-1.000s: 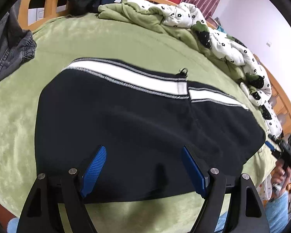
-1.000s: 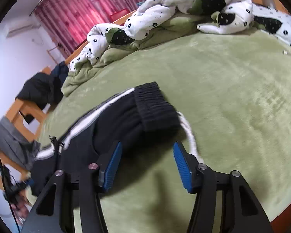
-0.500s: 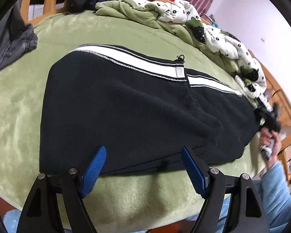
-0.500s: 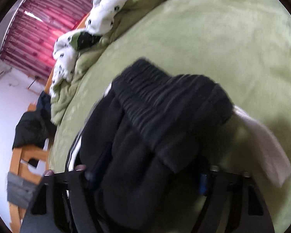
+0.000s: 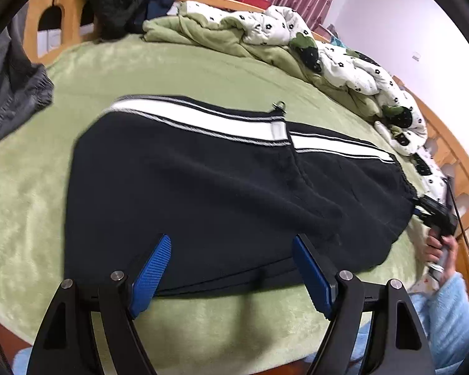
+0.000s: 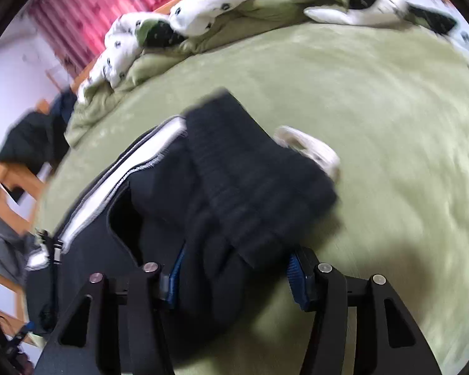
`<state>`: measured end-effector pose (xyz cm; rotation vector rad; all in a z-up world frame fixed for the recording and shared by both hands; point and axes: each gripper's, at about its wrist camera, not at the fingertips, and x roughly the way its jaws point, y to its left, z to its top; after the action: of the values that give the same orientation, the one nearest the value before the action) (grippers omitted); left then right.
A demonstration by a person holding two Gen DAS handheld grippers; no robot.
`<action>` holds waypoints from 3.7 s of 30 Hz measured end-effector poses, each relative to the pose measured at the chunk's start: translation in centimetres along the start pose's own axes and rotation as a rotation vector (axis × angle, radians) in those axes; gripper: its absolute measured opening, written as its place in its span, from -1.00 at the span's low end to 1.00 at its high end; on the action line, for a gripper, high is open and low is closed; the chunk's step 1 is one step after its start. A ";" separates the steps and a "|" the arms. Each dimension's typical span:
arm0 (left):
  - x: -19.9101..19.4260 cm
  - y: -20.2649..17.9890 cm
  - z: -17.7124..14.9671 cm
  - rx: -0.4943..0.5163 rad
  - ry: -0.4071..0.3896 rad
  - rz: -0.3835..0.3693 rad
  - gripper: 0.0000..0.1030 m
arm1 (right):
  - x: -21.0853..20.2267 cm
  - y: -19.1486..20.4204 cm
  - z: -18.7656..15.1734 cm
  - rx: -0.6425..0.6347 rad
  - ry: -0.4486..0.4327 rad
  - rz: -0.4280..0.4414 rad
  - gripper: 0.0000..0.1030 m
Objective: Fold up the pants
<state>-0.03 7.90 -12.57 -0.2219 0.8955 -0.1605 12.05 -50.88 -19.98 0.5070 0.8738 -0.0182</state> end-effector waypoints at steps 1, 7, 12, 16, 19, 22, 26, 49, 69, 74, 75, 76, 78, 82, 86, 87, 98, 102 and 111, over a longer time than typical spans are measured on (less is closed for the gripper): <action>-0.2 0.3 0.1 0.001 -0.006 0.011 0.52 | -0.6 -0.1 -0.2 -0.007 -0.013 -0.015 0.13; -1.7 2.8 -0.5 -0.025 -0.026 0.127 0.52 | -5.6 2.7 -2.1 -0.112 -0.079 -0.134 0.14; -2.0 6.4 -1.4 -0.113 -0.007 0.171 0.52 | -9.5 6.4 -4.4 -0.212 -0.143 -0.172 0.14; -2.0 8.3 -1.8 -0.134 0.000 0.176 0.52 | -8.6 12.3 -6.3 -0.298 -0.088 -0.060 0.13; -1.5 10.0 -2.3 -0.183 0.052 0.097 0.52 | -6.6 17.9 -8.3 -0.367 -0.033 0.044 0.08; -1.5 10.9 -3.5 -0.179 0.070 0.037 0.52 | -4.4 22.6 -10.5 -0.387 0.045 0.181 0.08; -1.3 10.7 -4.9 -0.085 0.088 0.097 0.52 | -1.6 27.3 -13.5 -0.382 0.161 0.313 0.08; -4.1 12.2 -5.1 -0.020 -0.045 0.115 0.28 | 1.2 28.6 -16.9 -0.225 0.227 0.411 -0.61; 3.5 10.9 6.9 -0.084 -0.083 -0.196 0.28 | 9.9 33.7 -8.5 -0.344 0.251 0.260 0.07; 7.2 11.4 6.9 -0.162 0.044 -0.103 0.28 | 11.8 33.3 -8.8 -0.333 0.299 0.306 0.07; 7.5 11.4 6.8 -0.174 0.043 -0.095 0.28 | 11.8 33.4 -8.8 -0.337 0.304 0.311 0.07; 7.5 11.3 6.7 -0.169 0.042 -0.084 0.28 | 11.9 33.3 -8.7 -0.336 0.311 0.315 0.07; 7.5 10.8 6.5 -0.148 0.036 -0.067 0.28 | 12.3 33.0 -8.4 -0.313 0.328 0.323 0.07; 6.1 10.7 6.3 -0.151 -0.022 -0.063 0.28 | 12.5 33.3 -8.4 -0.321 0.308 0.301 -0.20; 3.3 11.5 6.7 -0.160 -0.176 -0.029 0.28 | 11.1 33.8 -8.7 -0.377 0.225 0.279 -0.51; 3.1 11.9 6.8 -0.166 -0.182 -0.026 0.28 | 10.6 33.7 -8.5 -0.386 0.199 0.291 -0.53; 8.0 12.9 6.5 -0.204 0.061 -0.017 0.28 | 11.6 34.1 -8.9 -0.395 0.208 0.198 -0.53; 7.2 13.2 6.6 -0.221 0.032 -0.046 0.28 | 9.6 34.6 -8.7 -0.407 0.148 0.216 -0.54; 5.8 13.2 6.5 -0.204 -0.029 -0.031 0.28 | 9.8 33.0 -9.3 -0.386 0.218 0.170 -0.29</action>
<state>9.21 20.13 -16.41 -0.4267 0.8798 -0.0942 18.89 -15.95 -18.40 0.2203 1.0158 0.3606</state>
